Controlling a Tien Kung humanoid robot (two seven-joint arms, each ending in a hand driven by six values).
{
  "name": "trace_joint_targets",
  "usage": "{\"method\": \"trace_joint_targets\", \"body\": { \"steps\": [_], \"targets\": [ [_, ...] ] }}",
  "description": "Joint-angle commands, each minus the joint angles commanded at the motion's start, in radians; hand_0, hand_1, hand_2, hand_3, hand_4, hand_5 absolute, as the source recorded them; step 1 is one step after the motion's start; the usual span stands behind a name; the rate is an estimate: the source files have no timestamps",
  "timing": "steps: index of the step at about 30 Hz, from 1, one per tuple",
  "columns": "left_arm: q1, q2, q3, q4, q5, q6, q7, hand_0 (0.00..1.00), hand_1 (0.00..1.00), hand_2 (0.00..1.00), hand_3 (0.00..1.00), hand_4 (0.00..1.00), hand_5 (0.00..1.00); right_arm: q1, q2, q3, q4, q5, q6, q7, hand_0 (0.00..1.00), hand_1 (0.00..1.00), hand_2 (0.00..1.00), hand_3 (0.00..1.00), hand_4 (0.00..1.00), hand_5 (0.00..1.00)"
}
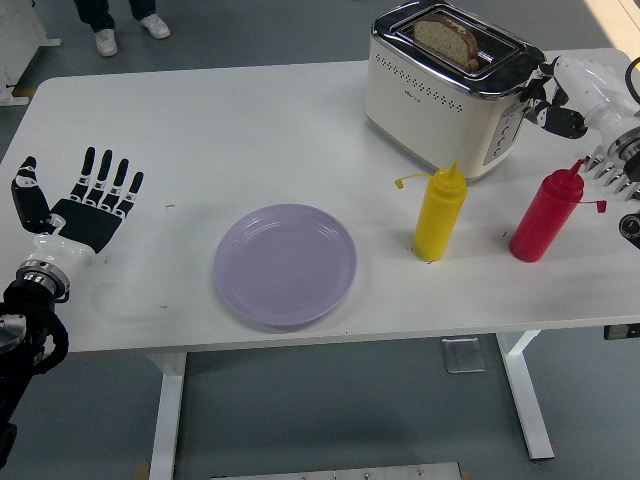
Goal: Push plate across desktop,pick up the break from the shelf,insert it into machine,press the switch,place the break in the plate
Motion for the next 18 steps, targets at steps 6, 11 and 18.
{"method": "trace_joint_targets", "body": {
  "steps": [6,11,18],
  "targets": [
    [0.0,0.0,0.001,0.0,0.0,0.0,0.0,0.779,0.748,0.704,0.72,0.779,0.998,0.019,-0.032,0.046,0.053,-0.024,0.036,-0.035,0.413,0.339,0.553,0.481,0.305,0.002],
    [-0.002,0.001,0.005,0.001,-0.001,0.0,0.0,0.777,0.747,0.7,0.718,0.78,0.998,0.07,-0.042,0.043,0.069,-0.004,0.053,-0.06,0.356,0.41,0.57,0.517,0.32,0.002],
    [-0.006,0.004,0.011,0.002,-0.002,0.001,0.0,0.774,0.742,0.698,0.716,0.779,0.998,0.187,-0.025,-0.016,0.04,0.044,0.11,-0.115,0.337,0.44,0.542,0.58,0.516,0.002]
  ]
}}
